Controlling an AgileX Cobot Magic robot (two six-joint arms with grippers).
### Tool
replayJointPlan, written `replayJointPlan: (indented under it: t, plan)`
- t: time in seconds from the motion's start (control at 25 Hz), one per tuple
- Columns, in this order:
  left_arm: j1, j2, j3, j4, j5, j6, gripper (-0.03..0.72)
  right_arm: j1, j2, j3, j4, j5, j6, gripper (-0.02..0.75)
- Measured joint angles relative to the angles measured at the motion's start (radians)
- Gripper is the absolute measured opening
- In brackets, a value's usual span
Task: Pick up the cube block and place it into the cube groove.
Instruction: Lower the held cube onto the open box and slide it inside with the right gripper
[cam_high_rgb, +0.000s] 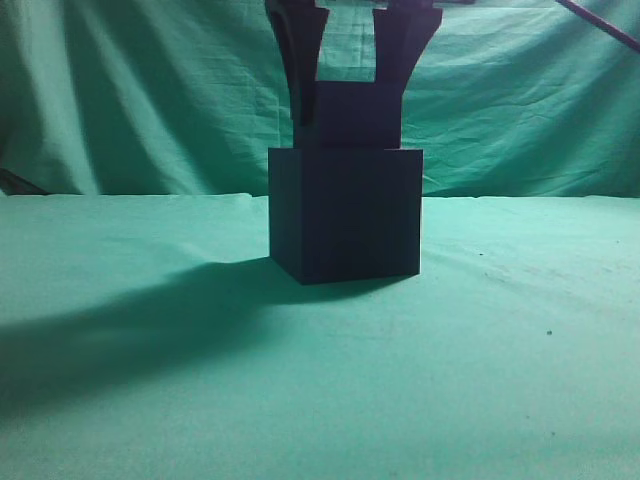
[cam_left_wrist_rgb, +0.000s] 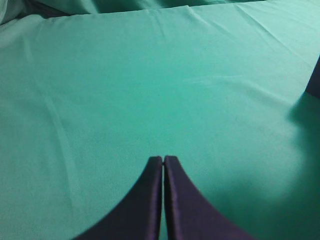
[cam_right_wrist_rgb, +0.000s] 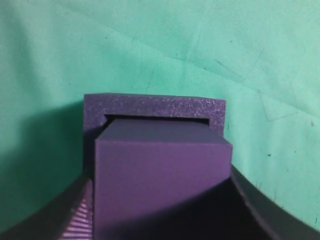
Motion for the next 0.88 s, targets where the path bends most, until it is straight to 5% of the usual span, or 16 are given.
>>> replayJointPlan:
  t: [0.2, 0.36, 0.56, 0.88]
  plan:
    - [0.000, 0.000, 0.000, 0.000, 0.000, 0.000, 0.000, 0.000, -0.001, 0.000, -0.002, -0.009, -0.010, 0.427]
    - [0.000, 0.000, 0.000, 0.000, 0.000, 0.000, 0.000, 0.000, -0.001, 0.000, -0.004, 0.002, -0.012, 0.594]
    - [0.000, 0.000, 0.000, 0.000, 0.000, 0.000, 0.000, 0.000, -0.001, -0.027, -0.004, 0.063, -0.012, 0.584]
    - [0.000, 0.000, 0.000, 0.000, 0.000, 0.000, 0.000, 0.000, -0.116, -0.167, -0.022, 0.127, -0.056, 0.064]
